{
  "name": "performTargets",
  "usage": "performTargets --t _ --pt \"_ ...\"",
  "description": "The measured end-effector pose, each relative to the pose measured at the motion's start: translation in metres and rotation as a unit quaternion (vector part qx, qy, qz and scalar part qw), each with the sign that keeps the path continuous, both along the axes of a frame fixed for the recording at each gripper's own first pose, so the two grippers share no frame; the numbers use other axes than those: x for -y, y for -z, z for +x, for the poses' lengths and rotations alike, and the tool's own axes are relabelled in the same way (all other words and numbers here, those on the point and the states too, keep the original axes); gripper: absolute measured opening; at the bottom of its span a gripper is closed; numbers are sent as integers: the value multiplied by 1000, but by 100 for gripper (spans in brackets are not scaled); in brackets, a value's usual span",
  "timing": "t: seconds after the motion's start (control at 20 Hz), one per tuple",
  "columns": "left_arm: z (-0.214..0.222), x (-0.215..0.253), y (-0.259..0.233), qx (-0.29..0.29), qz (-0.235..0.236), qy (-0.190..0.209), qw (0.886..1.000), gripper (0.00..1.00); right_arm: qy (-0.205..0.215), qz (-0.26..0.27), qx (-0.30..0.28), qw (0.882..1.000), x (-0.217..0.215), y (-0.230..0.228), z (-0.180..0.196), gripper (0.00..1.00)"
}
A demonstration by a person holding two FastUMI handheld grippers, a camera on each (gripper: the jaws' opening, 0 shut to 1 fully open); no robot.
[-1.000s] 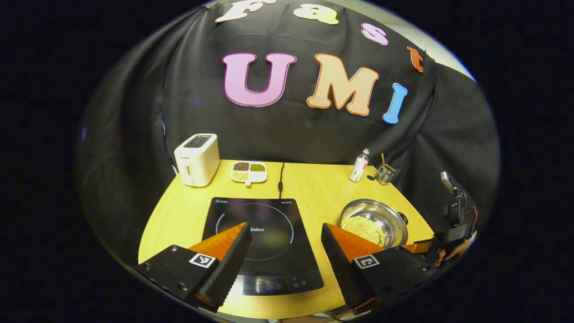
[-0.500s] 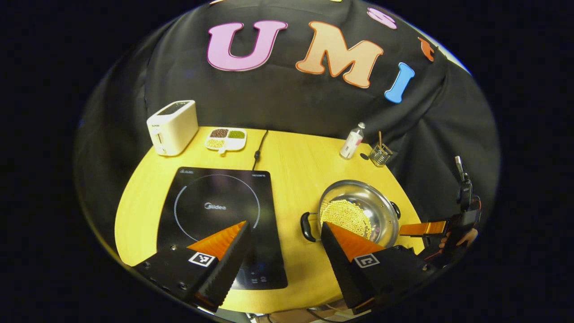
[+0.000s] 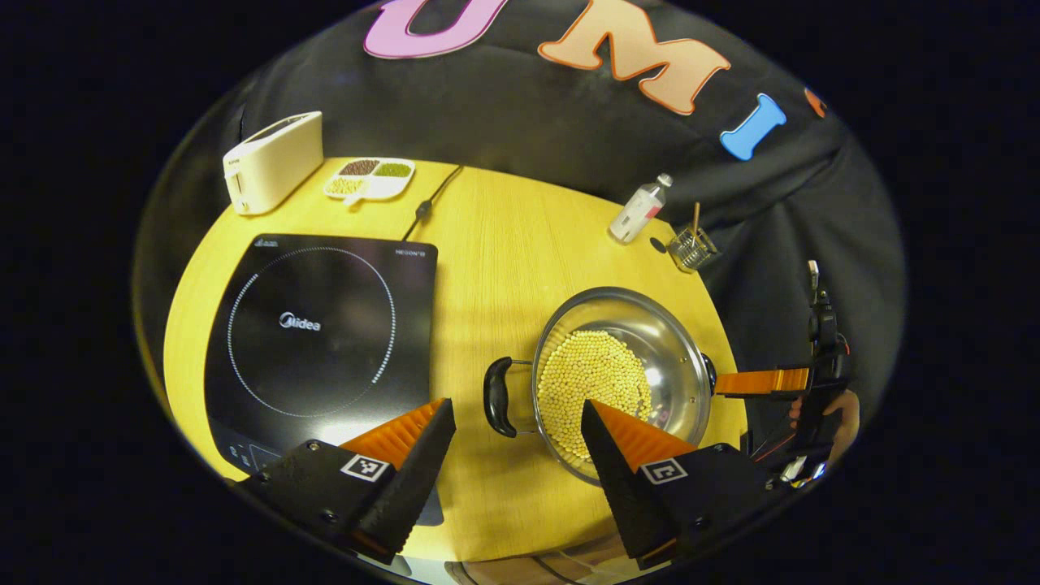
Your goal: First push the handle of the pot to place it horizontally, then grasp the pot with both hands and set it on the induction cooktop.
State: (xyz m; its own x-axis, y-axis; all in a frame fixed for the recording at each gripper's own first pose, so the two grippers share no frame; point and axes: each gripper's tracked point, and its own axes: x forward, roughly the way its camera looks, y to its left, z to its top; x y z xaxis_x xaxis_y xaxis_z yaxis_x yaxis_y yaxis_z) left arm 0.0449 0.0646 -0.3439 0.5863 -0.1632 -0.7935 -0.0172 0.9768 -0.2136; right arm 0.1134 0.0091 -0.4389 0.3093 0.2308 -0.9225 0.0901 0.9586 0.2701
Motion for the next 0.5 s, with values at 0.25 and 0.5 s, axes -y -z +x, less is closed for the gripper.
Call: performTargets --t 0.25,0.5 --pt "15 -5 32 -61 16 -9 998 96 -31 39 -53 997 0 23 12 98" --pt "20 2 58 -111 6 0 994 96 -35 69 -83 994 -4 45 25 86"
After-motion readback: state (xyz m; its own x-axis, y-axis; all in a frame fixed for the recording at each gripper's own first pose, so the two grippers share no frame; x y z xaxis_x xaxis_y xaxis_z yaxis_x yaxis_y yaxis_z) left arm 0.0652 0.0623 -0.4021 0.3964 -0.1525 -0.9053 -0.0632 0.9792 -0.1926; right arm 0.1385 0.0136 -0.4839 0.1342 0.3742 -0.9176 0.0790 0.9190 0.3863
